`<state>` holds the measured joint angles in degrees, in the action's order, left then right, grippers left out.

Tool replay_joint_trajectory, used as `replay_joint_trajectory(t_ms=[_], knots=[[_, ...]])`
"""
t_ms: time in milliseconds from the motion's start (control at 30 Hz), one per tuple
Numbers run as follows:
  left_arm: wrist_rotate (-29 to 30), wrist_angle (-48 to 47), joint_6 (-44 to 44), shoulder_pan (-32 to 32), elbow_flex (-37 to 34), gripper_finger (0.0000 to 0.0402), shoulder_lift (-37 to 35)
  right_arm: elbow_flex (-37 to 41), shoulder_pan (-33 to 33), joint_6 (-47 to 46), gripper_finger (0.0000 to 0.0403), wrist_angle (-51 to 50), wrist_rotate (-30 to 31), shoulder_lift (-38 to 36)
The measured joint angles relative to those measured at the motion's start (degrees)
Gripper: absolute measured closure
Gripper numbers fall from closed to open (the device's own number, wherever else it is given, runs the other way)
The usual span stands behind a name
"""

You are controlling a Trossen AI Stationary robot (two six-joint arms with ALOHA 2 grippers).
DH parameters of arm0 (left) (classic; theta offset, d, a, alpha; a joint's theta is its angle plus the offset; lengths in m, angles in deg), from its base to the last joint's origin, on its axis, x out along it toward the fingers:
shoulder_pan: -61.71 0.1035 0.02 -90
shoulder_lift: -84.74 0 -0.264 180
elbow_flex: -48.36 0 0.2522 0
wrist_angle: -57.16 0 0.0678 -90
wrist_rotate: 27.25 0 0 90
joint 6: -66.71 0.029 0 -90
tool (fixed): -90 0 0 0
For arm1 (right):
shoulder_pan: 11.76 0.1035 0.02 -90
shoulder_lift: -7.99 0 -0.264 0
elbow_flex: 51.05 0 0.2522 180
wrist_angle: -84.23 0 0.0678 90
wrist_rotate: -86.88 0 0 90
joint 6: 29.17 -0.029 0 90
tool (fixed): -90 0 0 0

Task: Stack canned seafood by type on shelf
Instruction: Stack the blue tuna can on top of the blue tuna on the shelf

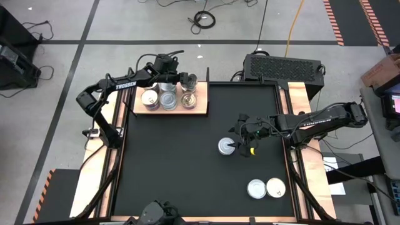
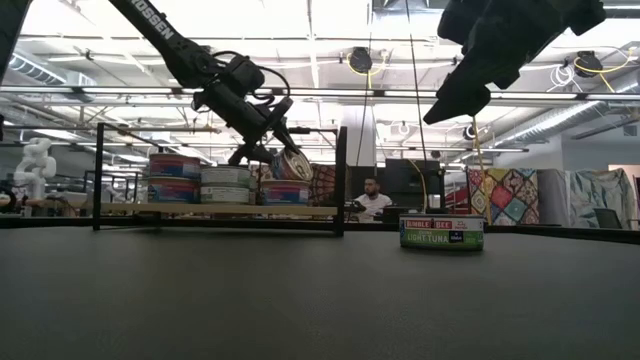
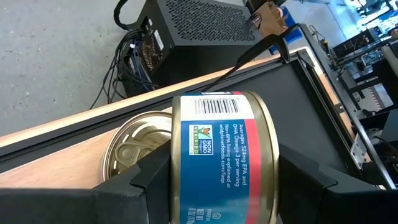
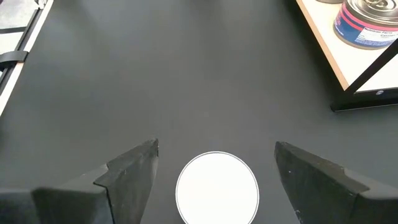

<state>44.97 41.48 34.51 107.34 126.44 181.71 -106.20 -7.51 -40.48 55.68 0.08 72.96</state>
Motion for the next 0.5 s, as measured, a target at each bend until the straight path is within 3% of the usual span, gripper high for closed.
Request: replay_joint_trajectory(t_ms=[500], knots=[[-0.64, 0.1, 0.06, 0.0, 0.0, 0.0182, 0.0, -0.02, 0.0, 0.0, 0.009, 0.62, 0.02, 3.63]])
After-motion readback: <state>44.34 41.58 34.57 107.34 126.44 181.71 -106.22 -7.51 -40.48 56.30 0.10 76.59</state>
